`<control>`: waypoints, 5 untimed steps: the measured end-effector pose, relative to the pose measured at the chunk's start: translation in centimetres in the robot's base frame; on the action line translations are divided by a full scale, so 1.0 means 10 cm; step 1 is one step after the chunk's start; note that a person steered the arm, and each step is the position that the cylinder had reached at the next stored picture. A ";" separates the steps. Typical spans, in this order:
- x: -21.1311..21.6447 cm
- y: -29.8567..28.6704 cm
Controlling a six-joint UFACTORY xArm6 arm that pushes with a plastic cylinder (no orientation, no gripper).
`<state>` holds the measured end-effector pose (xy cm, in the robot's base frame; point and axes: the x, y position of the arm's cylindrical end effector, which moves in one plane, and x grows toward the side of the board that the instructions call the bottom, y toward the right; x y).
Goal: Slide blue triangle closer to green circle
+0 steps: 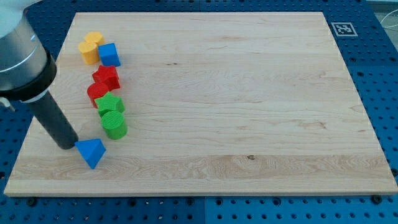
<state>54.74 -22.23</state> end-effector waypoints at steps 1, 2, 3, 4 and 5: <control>0.17 0.00; 0.34 0.00; 0.37 0.12; 0.24 0.35; 0.12 0.59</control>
